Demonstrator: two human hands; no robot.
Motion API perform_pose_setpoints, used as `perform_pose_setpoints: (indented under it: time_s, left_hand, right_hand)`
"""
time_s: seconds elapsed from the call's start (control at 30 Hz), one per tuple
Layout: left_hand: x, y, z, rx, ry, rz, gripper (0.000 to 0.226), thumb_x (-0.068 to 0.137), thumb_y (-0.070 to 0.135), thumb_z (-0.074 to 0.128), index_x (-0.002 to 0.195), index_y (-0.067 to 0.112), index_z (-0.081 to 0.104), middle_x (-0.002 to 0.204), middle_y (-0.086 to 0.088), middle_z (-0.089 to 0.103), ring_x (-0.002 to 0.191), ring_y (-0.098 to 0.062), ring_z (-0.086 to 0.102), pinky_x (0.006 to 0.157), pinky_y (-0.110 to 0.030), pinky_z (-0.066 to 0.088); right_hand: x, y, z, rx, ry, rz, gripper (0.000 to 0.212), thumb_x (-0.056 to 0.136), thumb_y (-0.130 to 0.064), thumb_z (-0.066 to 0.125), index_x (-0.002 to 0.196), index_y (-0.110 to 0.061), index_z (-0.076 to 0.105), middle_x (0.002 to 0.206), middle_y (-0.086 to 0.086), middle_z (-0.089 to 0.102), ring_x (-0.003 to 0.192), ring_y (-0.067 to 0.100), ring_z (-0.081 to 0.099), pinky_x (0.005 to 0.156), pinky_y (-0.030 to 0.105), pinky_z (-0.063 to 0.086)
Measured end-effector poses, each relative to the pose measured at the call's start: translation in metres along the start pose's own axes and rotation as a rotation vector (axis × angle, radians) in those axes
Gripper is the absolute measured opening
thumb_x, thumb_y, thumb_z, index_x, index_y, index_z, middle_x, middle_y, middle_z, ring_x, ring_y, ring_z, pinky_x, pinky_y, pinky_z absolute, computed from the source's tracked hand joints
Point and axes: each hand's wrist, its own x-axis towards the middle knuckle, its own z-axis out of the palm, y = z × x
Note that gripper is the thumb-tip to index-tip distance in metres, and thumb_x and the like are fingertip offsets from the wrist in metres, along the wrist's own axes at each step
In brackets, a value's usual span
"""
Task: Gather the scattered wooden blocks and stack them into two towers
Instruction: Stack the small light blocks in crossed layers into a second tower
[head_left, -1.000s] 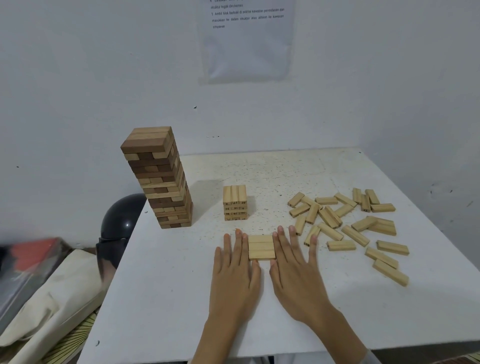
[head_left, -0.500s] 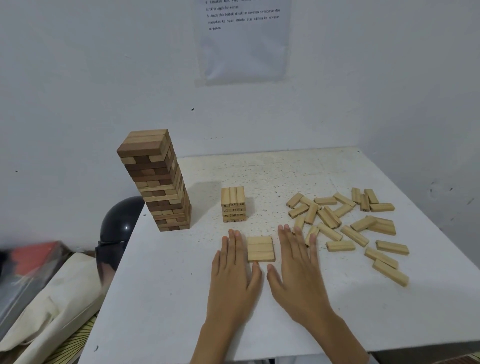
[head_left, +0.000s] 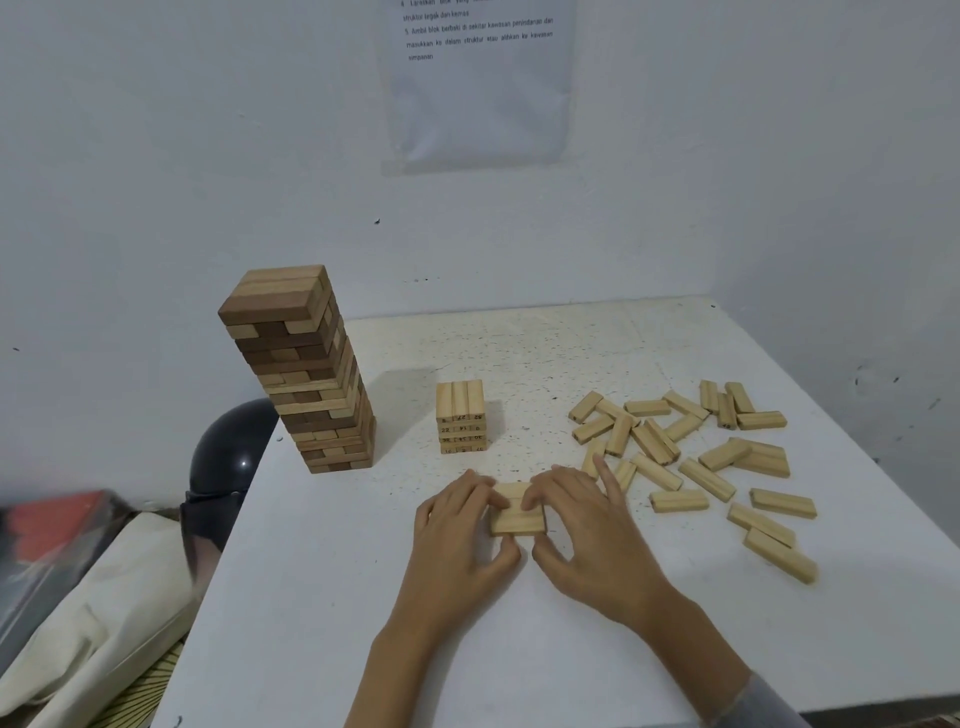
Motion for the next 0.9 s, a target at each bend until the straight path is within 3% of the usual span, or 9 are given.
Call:
perform_pose_setpoints:
  time_s: [0.1,0.23,0.33,0.47,0.53,0.63,0.73,0.8,0.9]
  left_hand:
    - [0.0,0.002,-0.002,-0.068,0.006,-0.025,0.024,0.075,0.029,0.064,0.097,0.031,0.054,0.117,0.026,0.05,0.122,0.013,0.036,0.099,-0.01,0.017]
    - [-0.002,0.001,-0.005,-0.24,0.009,-0.1,0.042,0.074,0.022,0.071,0.107,0.033,0.049,0.109,0.02,0.057,0.111,-0.007,0.052,0.095,-0.031,0.042]
    - [-0.003,0.004,-0.01,-0.372,0.034,-0.148,0.052,0.073,0.018,0.077,0.113,0.032,0.047,0.113,0.015,0.059,0.112,-0.015,0.054,0.092,-0.041,0.047]
    - [0.002,0.01,-0.02,-0.502,0.131,-0.145,0.058,0.071,0.01,0.082,0.111,0.033,0.047,0.114,0.01,0.062,0.114,-0.016,0.056,0.093,-0.023,0.046]
    - [0.008,0.01,-0.026,-0.526,0.175,-0.106,0.058,0.069,0.015,0.08,0.112,0.034,0.046,0.117,0.008,0.062,0.117,-0.014,0.056,0.094,-0.015,0.041]
    - [0.022,0.012,-0.035,-0.573,0.219,-0.089,0.056,0.067,0.024,0.072,0.114,0.032,0.043,0.12,0.005,0.062,0.119,-0.015,0.056,0.097,-0.016,0.039]
    - [0.037,0.013,-0.042,-0.62,0.253,-0.1,0.057,0.07,0.013,0.073,0.117,0.026,0.043,0.123,0.006,0.062,0.12,-0.013,0.055,0.098,-0.015,0.038]
    - [0.047,0.011,-0.042,-0.636,0.278,-0.113,0.057,0.073,0.008,0.07,0.12,0.026,0.044,0.125,0.009,0.061,0.124,-0.011,0.053,0.101,-0.018,0.037]
    - [0.059,0.007,-0.038,-0.648,0.312,-0.147,0.054,0.079,0.008,0.065,0.124,0.026,0.043,0.128,0.013,0.058,0.127,-0.008,0.049,0.106,-0.027,0.035]
  right_hand:
    - [0.0,0.001,0.003,0.038,0.02,0.013,0.023,0.077,-0.035,0.047,0.099,-0.031,0.054,0.101,-0.018,0.053,0.114,-0.006,0.043,0.12,0.033,-0.002]
    - [-0.001,0.002,0.004,0.08,0.057,0.021,0.031,0.074,-0.034,0.053,0.104,-0.026,0.052,0.1,-0.018,0.053,0.106,-0.004,0.048,0.12,0.032,0.006]
    - [0.002,-0.002,0.002,0.183,0.099,0.053,0.041,0.073,-0.035,0.057,0.11,-0.023,0.049,0.105,-0.02,0.052,0.11,-0.007,0.046,0.118,0.032,0.013]
    - [0.01,-0.012,-0.009,0.403,0.136,0.169,0.048,0.066,-0.038,0.065,0.111,-0.033,0.047,0.113,-0.02,0.055,0.119,0.004,0.045,0.104,0.03,0.035]
    - [0.018,-0.015,-0.015,0.487,0.139,0.187,0.051,0.066,-0.034,0.07,0.11,-0.037,0.046,0.116,-0.016,0.057,0.12,0.012,0.048,0.1,0.032,0.04]
    - [0.034,-0.019,-0.02,0.549,0.169,0.162,0.056,0.068,-0.017,0.078,0.11,-0.037,0.045,0.116,-0.012,0.058,0.12,0.014,0.051,0.101,0.036,0.041]
    - [0.054,-0.024,-0.022,0.597,0.211,0.139,0.055,0.07,-0.008,0.078,0.111,-0.028,0.048,0.114,-0.01,0.059,0.117,0.014,0.053,0.101,0.034,0.041]
    - [0.068,-0.026,-0.021,0.631,0.228,0.136,0.052,0.069,-0.01,0.076,0.11,-0.025,0.048,0.112,-0.01,0.06,0.116,0.012,0.054,0.1,0.033,0.042]
    - [0.087,-0.027,-0.017,0.634,0.216,0.161,0.05,0.066,-0.029,0.073,0.107,-0.033,0.046,0.112,-0.015,0.059,0.117,0.009,0.053,0.1,0.036,0.042]
